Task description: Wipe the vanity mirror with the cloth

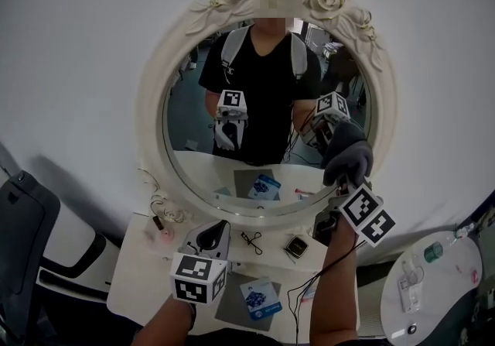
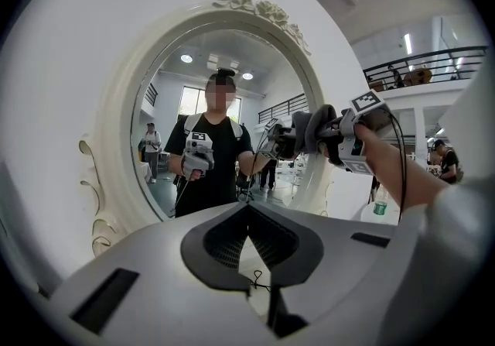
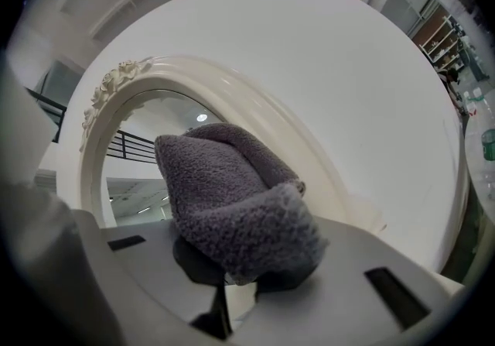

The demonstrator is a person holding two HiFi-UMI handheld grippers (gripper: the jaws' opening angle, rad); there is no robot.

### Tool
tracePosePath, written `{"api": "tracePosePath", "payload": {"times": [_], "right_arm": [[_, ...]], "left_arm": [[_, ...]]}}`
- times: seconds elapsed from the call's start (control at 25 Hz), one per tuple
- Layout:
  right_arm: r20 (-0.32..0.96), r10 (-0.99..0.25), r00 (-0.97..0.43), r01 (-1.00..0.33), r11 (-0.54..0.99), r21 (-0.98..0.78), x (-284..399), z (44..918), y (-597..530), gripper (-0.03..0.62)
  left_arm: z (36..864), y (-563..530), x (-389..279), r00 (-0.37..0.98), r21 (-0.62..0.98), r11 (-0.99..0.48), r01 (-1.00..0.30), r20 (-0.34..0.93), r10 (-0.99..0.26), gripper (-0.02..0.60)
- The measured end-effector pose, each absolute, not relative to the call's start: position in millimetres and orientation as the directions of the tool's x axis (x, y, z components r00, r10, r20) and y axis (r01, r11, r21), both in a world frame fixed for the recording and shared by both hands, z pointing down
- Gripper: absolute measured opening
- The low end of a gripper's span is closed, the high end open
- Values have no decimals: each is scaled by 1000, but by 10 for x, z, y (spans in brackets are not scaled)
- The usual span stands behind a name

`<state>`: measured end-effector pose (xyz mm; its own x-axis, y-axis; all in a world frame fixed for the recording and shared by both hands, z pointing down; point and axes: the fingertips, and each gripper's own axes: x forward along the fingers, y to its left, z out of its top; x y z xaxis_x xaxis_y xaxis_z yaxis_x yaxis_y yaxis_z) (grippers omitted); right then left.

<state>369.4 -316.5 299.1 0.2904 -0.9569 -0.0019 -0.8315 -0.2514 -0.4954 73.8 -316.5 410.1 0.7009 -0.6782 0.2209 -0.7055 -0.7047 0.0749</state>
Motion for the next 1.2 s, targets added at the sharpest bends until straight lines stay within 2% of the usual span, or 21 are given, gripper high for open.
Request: {"api": "tracePosePath", "payload": {"times": [0.24, 0.6, 0.92, 1.2], "right_arm": [[-54, -933, 355, -852, -300, -429, 3697, 2659, -3173, 37], [-185, -864, 468, -881, -437, -183, 3560, 1954, -3224, 37], [-305, -826, 473, -865, -501, 15, 3218, 1262, -3338, 37], [-438, -776, 454, -770, -589, 245, 2610, 691, -3528, 35]], "left_arm": [[4067, -3234, 689, 729, 83, -731, -677, 207, -652, 6], [4059, -3304, 434, 721, 99, -718, -688, 195, -664, 6], [4029, -3366, 35, 676, 109, -668, -736, 179, -715, 6], [4049, -3403, -303, 636, 121, -624, -772, 176, -752, 6]]}}
